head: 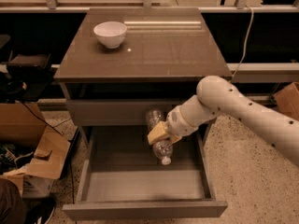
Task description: Pick water bottle from middle drawer and place on counter
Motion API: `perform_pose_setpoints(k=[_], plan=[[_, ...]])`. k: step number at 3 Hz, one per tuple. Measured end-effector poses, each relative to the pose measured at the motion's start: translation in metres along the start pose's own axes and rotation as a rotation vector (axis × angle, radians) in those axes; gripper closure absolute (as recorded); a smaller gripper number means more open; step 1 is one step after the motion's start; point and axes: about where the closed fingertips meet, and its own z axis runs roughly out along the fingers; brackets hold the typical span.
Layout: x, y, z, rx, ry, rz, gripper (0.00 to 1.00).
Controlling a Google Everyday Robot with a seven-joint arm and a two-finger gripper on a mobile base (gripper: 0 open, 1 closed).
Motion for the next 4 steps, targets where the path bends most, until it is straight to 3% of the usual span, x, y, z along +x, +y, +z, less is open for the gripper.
perform_pose_setpoints(k=[1,2,3,4], plan=[[-0.007,0.012,-0.052,0.059,-0.073,-0.046,1.00],[-0.028,0.047,-0.127,0.164,-0.189,-0.115,1.00],[-0.049,0.081,-0.176,0.235,-0.262,-0.165,1.00],[-0.051,0.084,-0.180,0.235,-0.270,-0.169,1.00]])
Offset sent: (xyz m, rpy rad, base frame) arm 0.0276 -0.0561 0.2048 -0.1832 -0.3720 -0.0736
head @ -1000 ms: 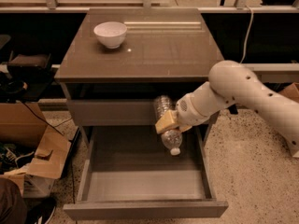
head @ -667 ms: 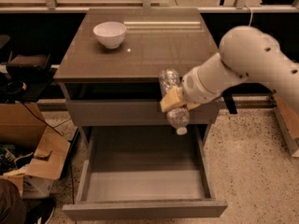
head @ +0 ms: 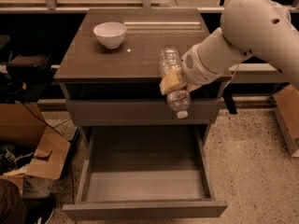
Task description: Pick water bottle from middle drawer and place on counter
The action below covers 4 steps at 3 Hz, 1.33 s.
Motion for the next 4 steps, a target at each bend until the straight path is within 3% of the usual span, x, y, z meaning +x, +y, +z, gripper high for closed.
perform_pose_setpoints(k=[1,3,4], plan=[[-0.006,-0.005,0.003,0.011,-0.018,0.018,1.00],[-0.074,-0.015,-0.009,0.074,-0.131,0.002,1.00],[-0.113,-0.031,-0.004,0.091,-0.172,0.022,1.00]])
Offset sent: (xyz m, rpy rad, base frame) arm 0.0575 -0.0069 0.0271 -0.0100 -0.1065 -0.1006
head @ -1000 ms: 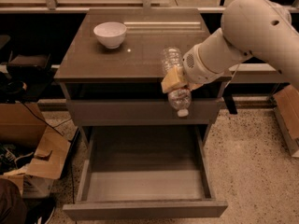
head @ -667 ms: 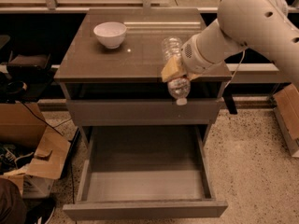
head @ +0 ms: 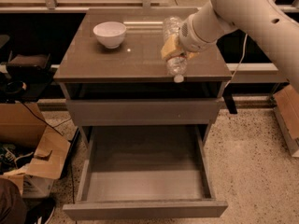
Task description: Pick water bottle from middle drawer and place on counter
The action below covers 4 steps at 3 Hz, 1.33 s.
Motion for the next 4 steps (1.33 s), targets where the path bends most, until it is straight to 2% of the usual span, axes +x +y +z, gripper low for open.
perform_pose_setpoints(k=[2,4], plan=[[-0.053,-0.019,0.051,0.000,-0.038,0.026,0.57],[-0.068,-0.032,0.097,0.020,-0.016,0.035,0.12]])
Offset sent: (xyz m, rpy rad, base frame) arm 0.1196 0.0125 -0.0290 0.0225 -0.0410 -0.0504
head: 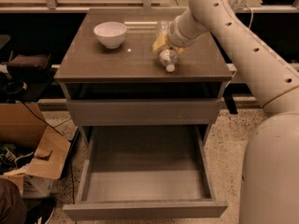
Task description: Pick water bottle from middle drawer and place on counter
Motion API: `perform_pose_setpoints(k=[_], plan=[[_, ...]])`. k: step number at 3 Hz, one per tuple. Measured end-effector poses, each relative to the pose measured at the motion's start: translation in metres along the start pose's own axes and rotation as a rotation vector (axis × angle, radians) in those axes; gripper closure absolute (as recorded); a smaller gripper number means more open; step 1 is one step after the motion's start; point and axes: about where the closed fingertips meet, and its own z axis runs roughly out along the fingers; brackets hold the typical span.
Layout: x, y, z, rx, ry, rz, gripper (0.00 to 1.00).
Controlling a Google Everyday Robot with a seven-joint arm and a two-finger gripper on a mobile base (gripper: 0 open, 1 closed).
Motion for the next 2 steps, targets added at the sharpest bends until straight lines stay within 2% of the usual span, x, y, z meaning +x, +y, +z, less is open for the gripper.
perform_pose_setpoints(k=[1,2], plan=[[0.0001,0.0001,0.0046,-0.001,0.004,-0.001,0.00],[0.0001,0.0001,0.0046,-0.001,0.004,-0.001,0.00]])
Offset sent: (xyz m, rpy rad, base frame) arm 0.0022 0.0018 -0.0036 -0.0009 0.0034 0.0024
